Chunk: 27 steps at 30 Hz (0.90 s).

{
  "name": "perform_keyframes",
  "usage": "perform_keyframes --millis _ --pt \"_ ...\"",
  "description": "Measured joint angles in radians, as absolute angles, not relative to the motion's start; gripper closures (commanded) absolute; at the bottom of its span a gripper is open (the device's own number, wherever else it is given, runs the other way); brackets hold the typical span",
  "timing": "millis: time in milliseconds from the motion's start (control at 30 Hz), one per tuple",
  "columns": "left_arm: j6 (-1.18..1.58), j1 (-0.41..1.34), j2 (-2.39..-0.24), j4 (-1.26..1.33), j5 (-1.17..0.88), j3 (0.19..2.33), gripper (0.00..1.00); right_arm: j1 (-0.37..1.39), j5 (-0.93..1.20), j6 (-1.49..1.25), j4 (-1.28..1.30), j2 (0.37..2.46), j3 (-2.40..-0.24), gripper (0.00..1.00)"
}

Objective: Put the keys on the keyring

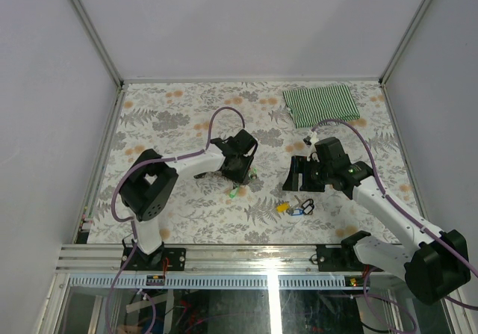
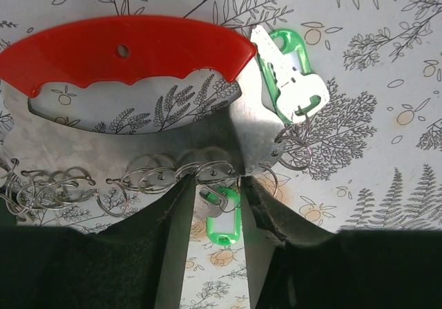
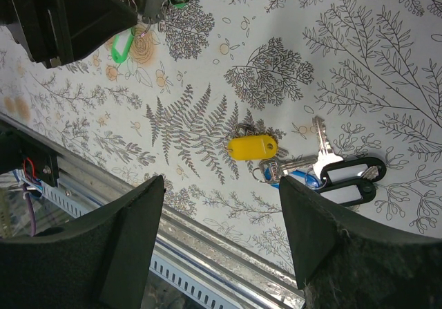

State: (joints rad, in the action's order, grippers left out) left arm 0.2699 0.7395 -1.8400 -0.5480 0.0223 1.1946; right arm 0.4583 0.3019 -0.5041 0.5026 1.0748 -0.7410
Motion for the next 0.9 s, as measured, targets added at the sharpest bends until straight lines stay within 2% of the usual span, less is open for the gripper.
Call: perform_keyframes --millis 100,233,533,900 --pt "0.267 0.74 -1.847 -0.548 0.022 1.195 0.59 0.458 0.305 -0.504 0.503 1.076 -0.741 0.26" --pt "0.267 0.74 -1.849 -0.548 0.022 1.195 0.58 0.458 0.308 -0.501 0.503 1.079 -0.741 0.26" --pt "0.267 0.74 -1.849 -0.548 0.022 1.195 0.63 0.458 0.308 -0.497 0.503 1.08 -0.741 0.26" --pt "0.266 0.753 -1.826 -0.546 0.017 1.195 0.63 0.459 0.309 -0.497 0.503 1.08 -0.741 0.26"
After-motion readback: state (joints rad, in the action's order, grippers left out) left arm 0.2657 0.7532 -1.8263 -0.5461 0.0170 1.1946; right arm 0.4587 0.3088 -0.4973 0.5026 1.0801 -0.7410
